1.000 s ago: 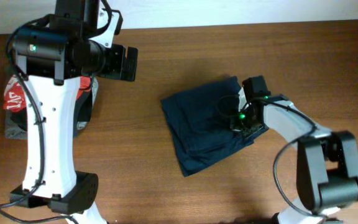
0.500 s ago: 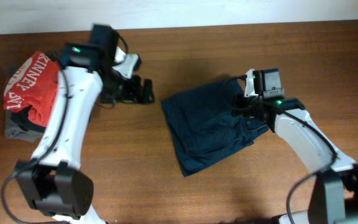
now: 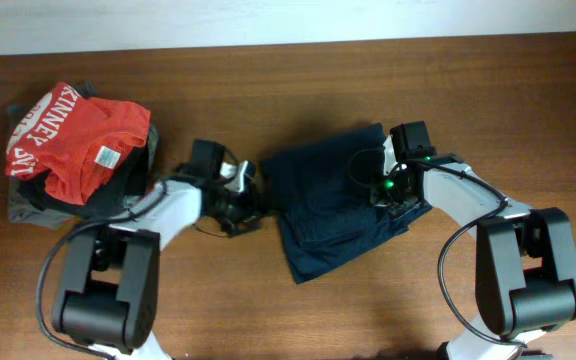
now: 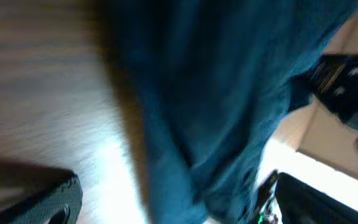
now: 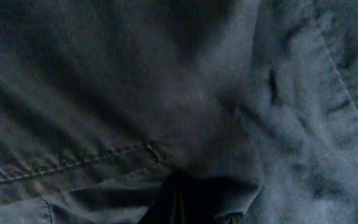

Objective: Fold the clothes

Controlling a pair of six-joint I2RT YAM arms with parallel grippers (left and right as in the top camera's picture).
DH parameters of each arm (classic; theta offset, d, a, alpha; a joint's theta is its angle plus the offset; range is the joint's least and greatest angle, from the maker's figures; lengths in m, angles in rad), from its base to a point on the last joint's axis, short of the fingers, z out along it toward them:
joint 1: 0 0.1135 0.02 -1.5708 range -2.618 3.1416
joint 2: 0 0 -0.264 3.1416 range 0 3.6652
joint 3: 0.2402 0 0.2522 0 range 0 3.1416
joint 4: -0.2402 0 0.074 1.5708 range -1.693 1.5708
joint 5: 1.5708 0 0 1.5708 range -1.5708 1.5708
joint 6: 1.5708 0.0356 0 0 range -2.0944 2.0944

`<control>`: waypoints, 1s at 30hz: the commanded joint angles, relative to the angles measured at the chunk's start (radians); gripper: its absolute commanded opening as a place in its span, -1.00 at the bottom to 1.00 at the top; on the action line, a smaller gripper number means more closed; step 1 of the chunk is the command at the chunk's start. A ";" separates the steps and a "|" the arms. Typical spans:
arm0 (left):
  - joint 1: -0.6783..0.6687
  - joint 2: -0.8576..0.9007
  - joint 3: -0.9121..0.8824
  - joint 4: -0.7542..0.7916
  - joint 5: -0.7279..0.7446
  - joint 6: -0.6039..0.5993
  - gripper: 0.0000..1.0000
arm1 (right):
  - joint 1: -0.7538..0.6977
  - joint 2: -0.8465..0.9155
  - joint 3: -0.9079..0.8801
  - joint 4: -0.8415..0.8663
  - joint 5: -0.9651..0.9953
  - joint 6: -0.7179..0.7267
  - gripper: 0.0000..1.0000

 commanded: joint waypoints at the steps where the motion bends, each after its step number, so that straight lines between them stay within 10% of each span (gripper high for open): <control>1: -0.077 -0.006 -0.068 0.140 -0.048 -0.302 0.99 | 0.003 0.039 -0.003 -0.005 -0.005 -0.009 -0.92; 13: -0.166 0.042 -0.079 0.342 -0.151 -0.502 0.97 | 0.003 0.039 -0.003 -0.007 -0.023 -0.009 -0.92; 23: -0.166 0.165 -0.078 0.565 0.028 -0.222 -0.78 | 0.003 0.037 -0.003 -0.012 -0.023 -0.009 -0.92; 30: -0.126 0.069 -0.072 0.610 0.141 -0.055 -0.98 | 0.003 -0.019 -0.003 -0.059 -0.023 -0.010 -0.92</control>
